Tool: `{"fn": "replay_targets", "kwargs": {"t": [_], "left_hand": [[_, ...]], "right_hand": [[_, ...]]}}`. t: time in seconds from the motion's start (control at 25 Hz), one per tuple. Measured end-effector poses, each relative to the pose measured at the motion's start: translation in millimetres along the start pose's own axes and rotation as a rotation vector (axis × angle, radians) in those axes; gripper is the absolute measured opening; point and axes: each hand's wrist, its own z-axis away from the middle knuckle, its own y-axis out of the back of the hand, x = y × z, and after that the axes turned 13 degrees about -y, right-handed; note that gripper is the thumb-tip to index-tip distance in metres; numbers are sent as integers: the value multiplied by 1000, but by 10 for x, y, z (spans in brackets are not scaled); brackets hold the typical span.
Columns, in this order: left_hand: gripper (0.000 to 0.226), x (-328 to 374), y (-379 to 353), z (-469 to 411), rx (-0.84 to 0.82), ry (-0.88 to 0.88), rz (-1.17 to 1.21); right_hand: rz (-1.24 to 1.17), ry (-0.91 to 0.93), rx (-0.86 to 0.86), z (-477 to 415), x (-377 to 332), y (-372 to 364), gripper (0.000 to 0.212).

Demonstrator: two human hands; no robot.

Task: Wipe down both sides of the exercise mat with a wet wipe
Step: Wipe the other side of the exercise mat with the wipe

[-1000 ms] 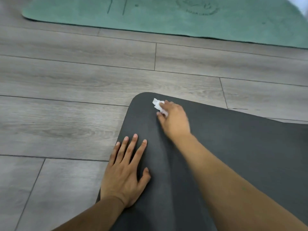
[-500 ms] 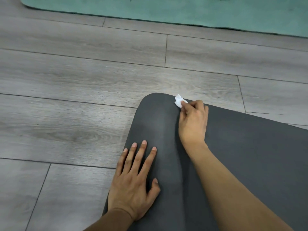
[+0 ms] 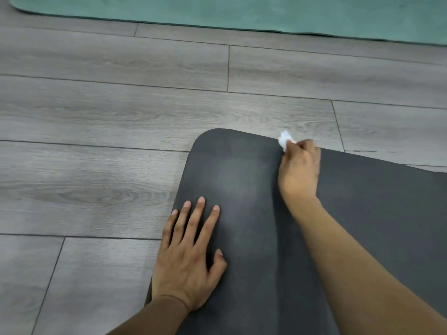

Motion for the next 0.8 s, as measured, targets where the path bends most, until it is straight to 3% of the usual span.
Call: {"fn": "replay_targets", "kwargs": {"t": [0.08,0.16,0.32,0.4,0.6,0.68,0.72,0.8], "left_hand": [[82,8,-8,-2,-5,7,-1],[82,10,-5,15,-2,8,-1],[81,-10,-20,11,6,-4,-9],[80,-3,-17,22,10,-5,-13],[79,6,-1,8,31,-11,-21],[80,17,-12,0,27,-6,-28],[80,18,-12,5,25,-4,-28],[80,15,-9,9,31,0,-25]], "right_hand": [[0,-230,34,-13,-30,-1,18],[-65,-214,-40,87,-407,-187,21],[-28,377,-346,411,-1149,-531,28],[-3,502,-385,295,-1038,-441,28],[42,-31,-20,207,340,204,29],[-2,-232,32,221,386,242,25],[-33,-267,38,235,226,152,26],[-106,-123,-60,342,-226,-91,31]]}}
